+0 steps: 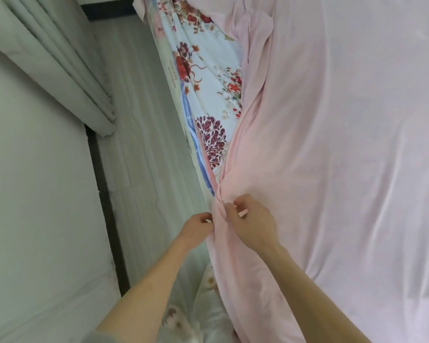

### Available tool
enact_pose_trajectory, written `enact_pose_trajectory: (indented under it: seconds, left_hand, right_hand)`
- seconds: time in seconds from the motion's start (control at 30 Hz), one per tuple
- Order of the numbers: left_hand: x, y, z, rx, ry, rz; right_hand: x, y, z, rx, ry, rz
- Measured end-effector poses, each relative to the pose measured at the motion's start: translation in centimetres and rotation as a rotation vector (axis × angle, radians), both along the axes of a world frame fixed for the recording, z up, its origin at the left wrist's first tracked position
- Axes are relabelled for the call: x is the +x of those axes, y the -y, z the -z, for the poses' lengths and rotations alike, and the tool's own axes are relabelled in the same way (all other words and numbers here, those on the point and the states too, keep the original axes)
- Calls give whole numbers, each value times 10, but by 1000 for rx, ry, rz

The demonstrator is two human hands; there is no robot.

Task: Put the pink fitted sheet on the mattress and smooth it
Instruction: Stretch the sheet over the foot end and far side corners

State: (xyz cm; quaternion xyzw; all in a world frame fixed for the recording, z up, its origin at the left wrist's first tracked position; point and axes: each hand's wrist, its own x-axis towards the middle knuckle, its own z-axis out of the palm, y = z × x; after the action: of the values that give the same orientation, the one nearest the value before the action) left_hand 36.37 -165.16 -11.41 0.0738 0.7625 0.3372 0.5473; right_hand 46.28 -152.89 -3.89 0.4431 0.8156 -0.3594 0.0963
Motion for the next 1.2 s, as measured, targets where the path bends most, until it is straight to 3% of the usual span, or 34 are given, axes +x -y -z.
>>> enact_pose_trajectory:
  seconds: [0.13, 0.23, 0.3, 0.37, 0.47, 0.57, 0.63, 0.7, 0.87, 0.93, 1.03, 1.13, 1.2]
  left_hand:
    - [-11, 23, -15, 47, 133, -139]
    - [-32, 42, -29, 34, 149, -64]
    - [-46, 55, -31, 33, 158, -44]
    - [-56, 65, -35, 51, 191, -153]
    - [-71, 91, -34, 25, 175, -241]
    - [-97, 138, -29, -39, 13, -274]
    - [-112, 170, -24, -115, -198, -167]
    - [-123, 192, -25, -187, -330, -90]
    - [-123, 210, -27, -131, -649, 146]
    - [-113, 217, -27, -52, -715, 244]
    - [-120, 219, -33, -13, -761, 357]
    - [-139, 208, -43, -58, -757, 324]
    - [-160, 186, -53, -96, -526, 144]
  right_hand:
    - [-21, 16, 7, -35, 147, -35]
    - [-33, 27, 6, -11, 185, -50]
    - [-36, 31, -3, -4, 102, 39]
    - [-29, 33, -20, 29, 1, 182]
    - [-13, 38, -38, 151, 38, 305]
    - [0, 47, -32, 195, 269, 349]
    - [-1, 60, -24, 120, 476, 320]
    - [-15, 80, -17, 99, 549, 308]
    - [-116, 124, -25, 93, 178, 192]
    - [-170, 129, -28, -14, 182, 112]
    - [-225, 114, -15, -92, 184, 184]
    - [-245, 98, -4, -187, 131, 263]
    - [-243, 93, -4, -290, 51, 167]
